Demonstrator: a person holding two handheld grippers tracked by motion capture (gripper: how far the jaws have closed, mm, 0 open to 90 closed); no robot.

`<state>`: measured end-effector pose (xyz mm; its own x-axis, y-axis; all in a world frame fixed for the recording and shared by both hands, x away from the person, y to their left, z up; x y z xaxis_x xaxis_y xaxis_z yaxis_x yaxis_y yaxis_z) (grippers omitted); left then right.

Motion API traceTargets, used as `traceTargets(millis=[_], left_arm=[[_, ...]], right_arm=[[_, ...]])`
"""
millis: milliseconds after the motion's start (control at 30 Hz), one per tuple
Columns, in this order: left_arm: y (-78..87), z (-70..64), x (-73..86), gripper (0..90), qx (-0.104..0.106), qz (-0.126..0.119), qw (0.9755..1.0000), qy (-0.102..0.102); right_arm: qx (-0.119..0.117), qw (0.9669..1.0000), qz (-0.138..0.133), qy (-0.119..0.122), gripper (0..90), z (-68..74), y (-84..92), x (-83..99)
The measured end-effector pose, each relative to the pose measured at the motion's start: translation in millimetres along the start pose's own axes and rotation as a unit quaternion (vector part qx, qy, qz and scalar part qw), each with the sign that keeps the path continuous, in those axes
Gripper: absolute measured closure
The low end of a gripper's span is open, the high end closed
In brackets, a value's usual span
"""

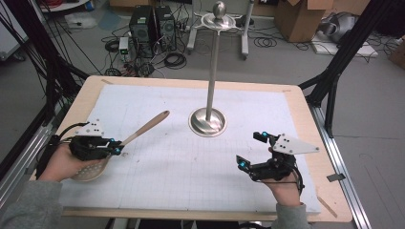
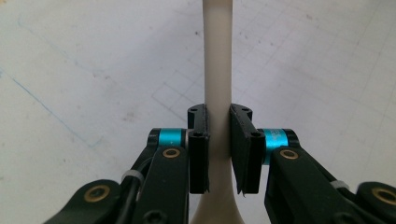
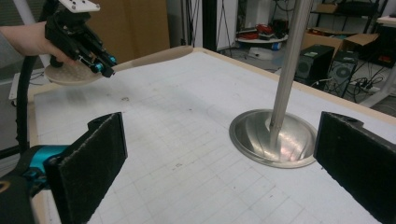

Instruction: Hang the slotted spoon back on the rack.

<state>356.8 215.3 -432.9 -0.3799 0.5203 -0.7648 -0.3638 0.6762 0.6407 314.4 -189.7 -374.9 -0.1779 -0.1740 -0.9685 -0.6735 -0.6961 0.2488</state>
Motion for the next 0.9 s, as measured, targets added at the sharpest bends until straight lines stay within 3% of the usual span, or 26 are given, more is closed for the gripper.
traceTargets(millis=[533,700,900], left_arm=[[-0.3,-9.2,-35.9,77.8,-0.014,-0.064,0.9978,0.004],[1.4,-13.1,-50.6,77.8,-0.011,-0.089,0.996,0.003],[1.4,-16.5,-63.3,77.8,-0.004,-0.101,0.9949,-0.005]], right_arm=[[0.001,1.0,-0.003,-0.003,1.6,-2.0,2.4,-0.2],[0.0,1.0,-0.004,-0.003,1.6,-2.0,2.4,-0.3],[0.001,1.0,-0.007,-0.005,1.6,-2.5,4.4,-1.6]])
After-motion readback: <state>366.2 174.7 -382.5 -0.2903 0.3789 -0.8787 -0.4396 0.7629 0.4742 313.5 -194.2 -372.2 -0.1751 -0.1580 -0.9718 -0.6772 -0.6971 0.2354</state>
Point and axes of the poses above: each handheld gripper's, and its own axes: y roughly backward along the jaws, x roughly out of its underside, z roughly to its left, the point moved 9 cm from there along -y, roughly forward along the jaws, and after that the axes turned 6 degrees about x, right-handed, at the moved point
